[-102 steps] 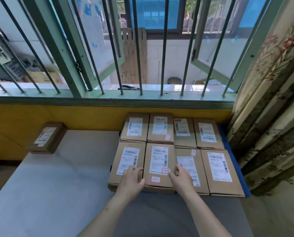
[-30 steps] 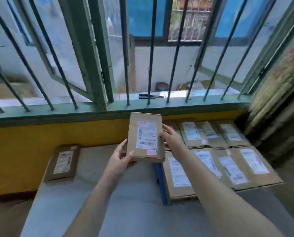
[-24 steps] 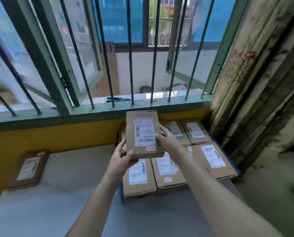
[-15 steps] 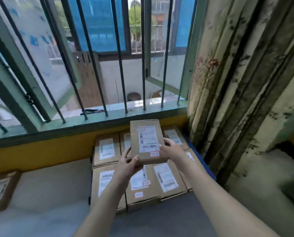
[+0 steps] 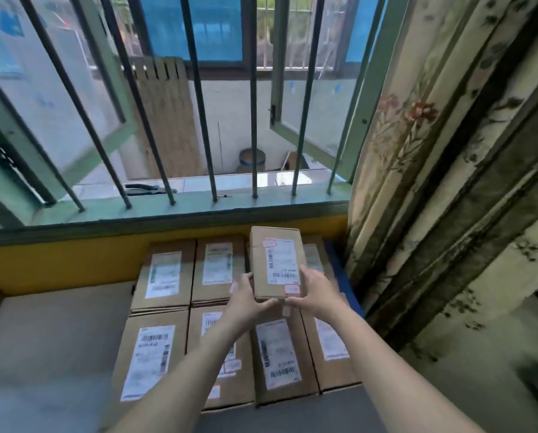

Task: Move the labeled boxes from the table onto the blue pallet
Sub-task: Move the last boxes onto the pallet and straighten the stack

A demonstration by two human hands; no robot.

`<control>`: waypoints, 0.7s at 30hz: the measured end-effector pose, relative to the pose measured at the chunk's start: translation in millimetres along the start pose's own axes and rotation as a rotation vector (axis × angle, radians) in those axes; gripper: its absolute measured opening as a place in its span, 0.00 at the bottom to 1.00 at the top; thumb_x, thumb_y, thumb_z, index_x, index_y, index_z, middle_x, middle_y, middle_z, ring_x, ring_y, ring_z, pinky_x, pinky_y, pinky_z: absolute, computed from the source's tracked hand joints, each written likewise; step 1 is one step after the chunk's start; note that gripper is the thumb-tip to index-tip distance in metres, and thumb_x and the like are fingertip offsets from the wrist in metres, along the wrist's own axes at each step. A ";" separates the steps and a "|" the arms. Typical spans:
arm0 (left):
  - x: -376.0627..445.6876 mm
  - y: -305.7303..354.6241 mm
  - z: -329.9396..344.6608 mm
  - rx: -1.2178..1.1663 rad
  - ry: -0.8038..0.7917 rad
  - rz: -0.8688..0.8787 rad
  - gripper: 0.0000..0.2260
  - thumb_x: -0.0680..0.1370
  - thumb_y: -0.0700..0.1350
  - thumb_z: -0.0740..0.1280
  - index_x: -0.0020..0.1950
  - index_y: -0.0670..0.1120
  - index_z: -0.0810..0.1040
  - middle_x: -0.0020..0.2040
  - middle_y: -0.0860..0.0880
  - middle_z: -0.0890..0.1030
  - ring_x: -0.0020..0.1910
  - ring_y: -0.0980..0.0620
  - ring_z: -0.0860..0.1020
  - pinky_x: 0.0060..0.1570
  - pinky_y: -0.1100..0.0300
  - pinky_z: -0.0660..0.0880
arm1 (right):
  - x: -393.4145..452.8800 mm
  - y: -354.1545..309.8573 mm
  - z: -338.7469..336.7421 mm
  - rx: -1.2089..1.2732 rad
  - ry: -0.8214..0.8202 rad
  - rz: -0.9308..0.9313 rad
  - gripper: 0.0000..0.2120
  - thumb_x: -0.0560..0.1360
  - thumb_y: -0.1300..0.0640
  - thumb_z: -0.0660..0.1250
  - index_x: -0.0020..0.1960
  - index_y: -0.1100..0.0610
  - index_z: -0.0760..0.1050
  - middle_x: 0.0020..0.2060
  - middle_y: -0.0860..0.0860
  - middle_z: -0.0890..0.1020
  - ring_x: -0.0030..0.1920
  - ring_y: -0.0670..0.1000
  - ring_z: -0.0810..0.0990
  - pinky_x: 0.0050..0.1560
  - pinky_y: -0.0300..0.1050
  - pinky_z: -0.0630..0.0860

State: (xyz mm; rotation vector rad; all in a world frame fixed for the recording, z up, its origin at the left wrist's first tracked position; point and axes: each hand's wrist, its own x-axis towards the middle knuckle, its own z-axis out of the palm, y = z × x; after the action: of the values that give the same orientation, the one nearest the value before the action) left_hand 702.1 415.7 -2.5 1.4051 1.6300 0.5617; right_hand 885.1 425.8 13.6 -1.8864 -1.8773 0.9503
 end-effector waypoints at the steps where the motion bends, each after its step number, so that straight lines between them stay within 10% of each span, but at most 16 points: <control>1: 5.4 0.2 4.2 0.078 0.018 0.001 0.35 0.68 0.53 0.76 0.70 0.49 0.64 0.63 0.50 0.75 0.62 0.50 0.75 0.59 0.53 0.77 | 9.4 6.4 -0.4 0.011 -0.033 -0.011 0.34 0.69 0.51 0.77 0.71 0.46 0.66 0.62 0.47 0.75 0.57 0.43 0.72 0.48 0.34 0.70; 12: 58.0 -18.0 19.6 0.490 0.194 -0.084 0.13 0.73 0.46 0.69 0.56 0.44 0.76 0.53 0.47 0.69 0.56 0.45 0.72 0.56 0.53 0.73 | 83.1 46.1 30.0 0.002 -0.192 -0.001 0.40 0.72 0.54 0.74 0.78 0.51 0.58 0.76 0.52 0.62 0.75 0.54 0.62 0.72 0.48 0.63; 21: 33.8 -25.0 7.9 0.492 0.257 0.006 0.22 0.76 0.51 0.66 0.69 0.45 0.72 0.59 0.46 0.73 0.62 0.46 0.70 0.62 0.53 0.70 | 83.0 15.2 46.5 -0.063 -0.060 0.051 0.37 0.77 0.37 0.59 0.80 0.52 0.53 0.79 0.58 0.53 0.78 0.60 0.55 0.74 0.58 0.59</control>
State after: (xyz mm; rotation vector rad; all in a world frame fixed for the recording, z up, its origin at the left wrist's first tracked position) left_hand 696.2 439.7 -37.5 1.7447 2.0678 0.3658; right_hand 859.9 494.3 -49.3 -1.9711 -1.9233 0.9853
